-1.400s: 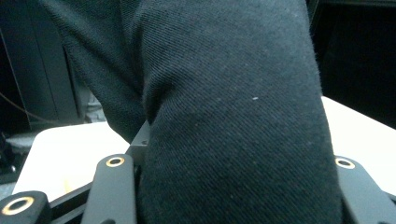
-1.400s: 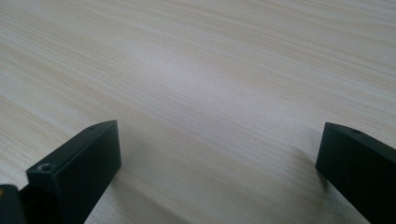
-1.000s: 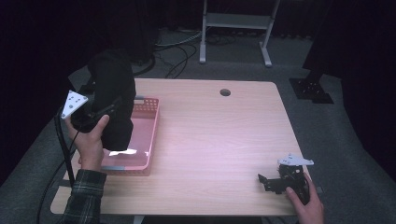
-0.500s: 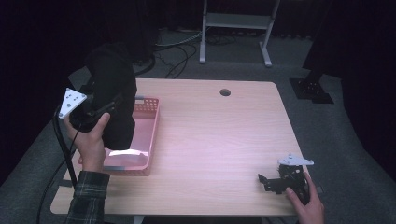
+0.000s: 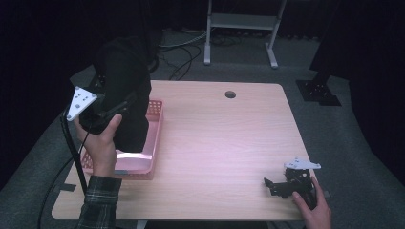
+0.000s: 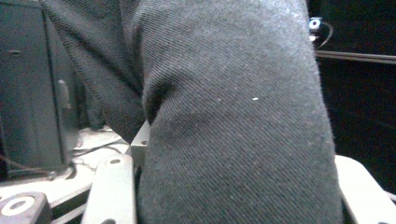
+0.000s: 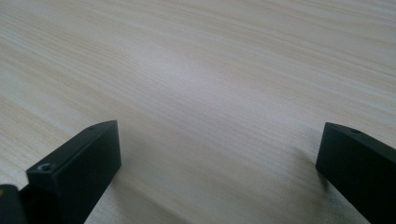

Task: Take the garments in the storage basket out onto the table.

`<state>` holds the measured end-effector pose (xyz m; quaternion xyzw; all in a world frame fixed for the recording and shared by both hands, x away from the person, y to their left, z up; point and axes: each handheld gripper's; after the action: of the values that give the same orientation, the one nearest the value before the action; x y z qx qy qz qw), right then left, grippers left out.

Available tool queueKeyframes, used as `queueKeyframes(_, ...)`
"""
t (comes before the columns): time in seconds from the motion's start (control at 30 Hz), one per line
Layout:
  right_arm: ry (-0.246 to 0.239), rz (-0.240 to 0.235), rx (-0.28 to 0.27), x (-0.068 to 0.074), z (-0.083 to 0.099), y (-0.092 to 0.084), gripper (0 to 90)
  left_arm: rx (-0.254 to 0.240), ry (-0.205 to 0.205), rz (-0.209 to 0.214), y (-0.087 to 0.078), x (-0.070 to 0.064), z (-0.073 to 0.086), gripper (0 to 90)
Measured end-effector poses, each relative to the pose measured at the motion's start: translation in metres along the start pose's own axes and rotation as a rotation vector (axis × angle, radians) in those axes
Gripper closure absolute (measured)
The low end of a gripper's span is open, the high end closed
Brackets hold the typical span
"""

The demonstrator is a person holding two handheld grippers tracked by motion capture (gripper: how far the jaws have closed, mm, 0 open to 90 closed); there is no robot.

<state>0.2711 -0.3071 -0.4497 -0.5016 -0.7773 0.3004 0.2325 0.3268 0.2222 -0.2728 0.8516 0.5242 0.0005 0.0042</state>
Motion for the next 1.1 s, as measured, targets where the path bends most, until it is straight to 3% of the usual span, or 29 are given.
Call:
queueKeyframes(0.3, 0.0, 0.0, 0.0, 0.0, 0.0, 0.0, 0.0, -0.006, -0.019, 0.053, 0.013, -0.026, 0.0, 43.9)
queueKeyframes(1.1, 0.0, 0.0, 0.001, 0.0, 0.0, 0.0, 0.0, -0.011, -0.05, 0.2, 0.05, -0.1, 0.018, 43.9)
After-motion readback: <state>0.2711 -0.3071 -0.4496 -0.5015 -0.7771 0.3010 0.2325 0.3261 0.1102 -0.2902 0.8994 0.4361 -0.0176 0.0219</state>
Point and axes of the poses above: each handheld gripper's, and its own axes: y roughly forward along the jaws, z roughly out of its underside, x roughly to its left, and after that the axes turned 4 degrees about y, right-handed
